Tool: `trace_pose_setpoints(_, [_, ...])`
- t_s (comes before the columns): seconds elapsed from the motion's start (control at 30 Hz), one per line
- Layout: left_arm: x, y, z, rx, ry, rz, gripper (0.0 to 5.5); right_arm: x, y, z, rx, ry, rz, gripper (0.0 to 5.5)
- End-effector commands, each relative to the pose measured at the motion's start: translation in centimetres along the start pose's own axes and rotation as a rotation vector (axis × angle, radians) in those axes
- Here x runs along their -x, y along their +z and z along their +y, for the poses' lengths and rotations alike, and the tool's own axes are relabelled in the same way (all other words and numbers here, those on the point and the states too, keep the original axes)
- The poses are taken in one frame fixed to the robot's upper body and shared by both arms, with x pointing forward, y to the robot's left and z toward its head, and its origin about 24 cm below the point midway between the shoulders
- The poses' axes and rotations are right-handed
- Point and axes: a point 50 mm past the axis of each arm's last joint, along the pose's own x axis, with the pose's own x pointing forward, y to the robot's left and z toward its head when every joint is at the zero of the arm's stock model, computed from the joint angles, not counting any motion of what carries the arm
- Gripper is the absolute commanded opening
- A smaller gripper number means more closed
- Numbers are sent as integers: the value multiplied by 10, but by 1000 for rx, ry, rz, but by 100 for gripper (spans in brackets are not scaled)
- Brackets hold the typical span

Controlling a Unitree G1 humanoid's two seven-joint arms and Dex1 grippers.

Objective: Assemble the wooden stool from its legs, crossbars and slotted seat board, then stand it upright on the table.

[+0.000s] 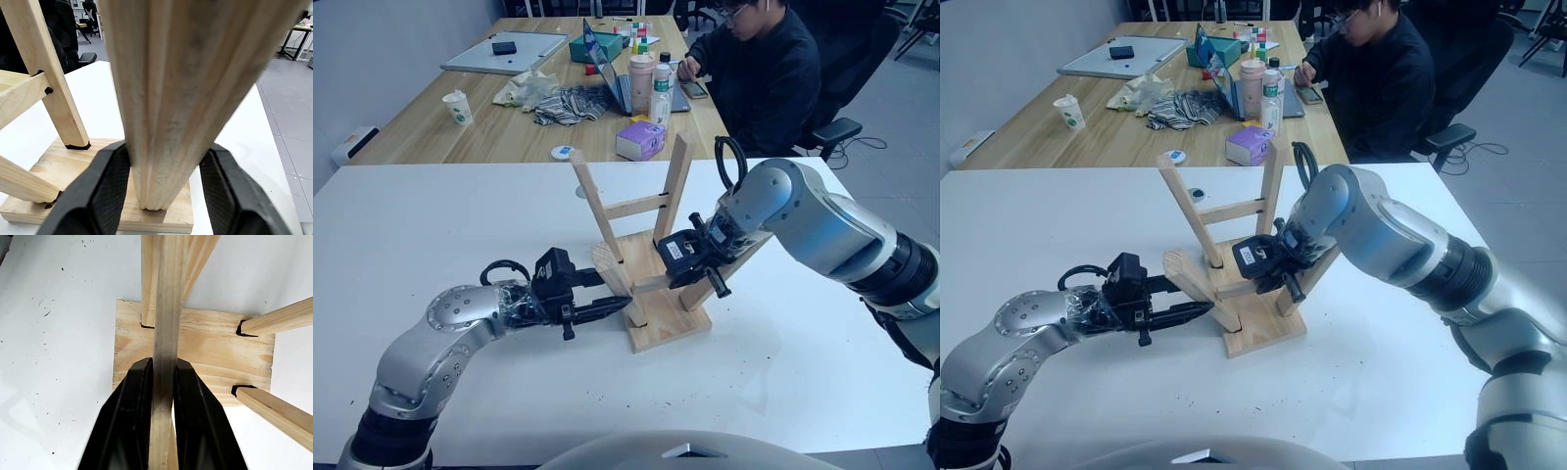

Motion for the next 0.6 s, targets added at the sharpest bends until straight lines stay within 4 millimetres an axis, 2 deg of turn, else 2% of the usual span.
trace_pose_setpoints(0.03, [-5, 14, -23, -46, -105, -56, 208, -77, -52, 23, -213, 127, 166, 43])
trace_pose_setpoints(0.23, [-4, 4, -46, -37, -175, 3, 206, -83, -62, 23, -323, 135, 161, 43])
trace_pose_setpoints(0.47, [-3, 5, -53, -50, -201, 24, 203, -85, -72, 21, -385, 134, 176, 43])
trace_pose_setpoints(0.6, [-2, 4, -53, -44, -209, 30, 203, -78, -83, 23, -428, 122, 185, 43])
